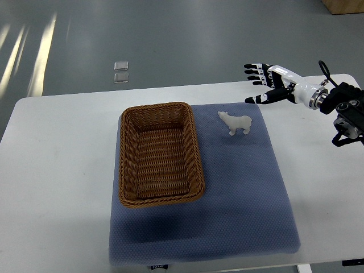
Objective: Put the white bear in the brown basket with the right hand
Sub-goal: 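Reach the right hand toward the white polar bear figurine, then close the right hand fingers around the white bear and lift it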
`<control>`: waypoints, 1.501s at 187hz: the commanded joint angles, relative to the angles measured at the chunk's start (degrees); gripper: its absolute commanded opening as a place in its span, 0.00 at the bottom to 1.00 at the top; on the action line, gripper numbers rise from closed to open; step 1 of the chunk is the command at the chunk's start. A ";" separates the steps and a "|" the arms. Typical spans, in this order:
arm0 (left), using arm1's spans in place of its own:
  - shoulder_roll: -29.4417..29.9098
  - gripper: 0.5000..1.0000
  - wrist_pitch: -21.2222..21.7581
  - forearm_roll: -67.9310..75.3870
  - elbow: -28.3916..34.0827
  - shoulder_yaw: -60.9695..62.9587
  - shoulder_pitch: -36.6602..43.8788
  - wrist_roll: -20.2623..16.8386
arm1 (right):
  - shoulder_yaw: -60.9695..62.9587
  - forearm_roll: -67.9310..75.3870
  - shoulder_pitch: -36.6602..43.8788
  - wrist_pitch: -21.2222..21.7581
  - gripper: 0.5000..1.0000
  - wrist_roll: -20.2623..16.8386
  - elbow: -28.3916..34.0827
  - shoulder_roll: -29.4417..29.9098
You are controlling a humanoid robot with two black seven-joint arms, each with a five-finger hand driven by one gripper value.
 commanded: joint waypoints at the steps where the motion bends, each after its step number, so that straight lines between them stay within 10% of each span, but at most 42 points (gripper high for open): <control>1: 0.00 1.00 0.00 -0.01 0.00 0.00 0.01 0.00 | -3.48 -6.23 2.45 0.21 0.84 0.76 0.29 -0.09; 152: 0.00 1.00 0.00 -0.01 0.00 -0.08 0.01 0.00 | -31.17 -16.43 10.09 -8.84 0.78 0.49 -0.41 1.67; 281: 0.00 1.00 0.00 -0.01 -0.09 -0.08 0.01 0.00 | -34.69 -16.61 10.18 -13.15 0.32 -1.00 -1.91 3.42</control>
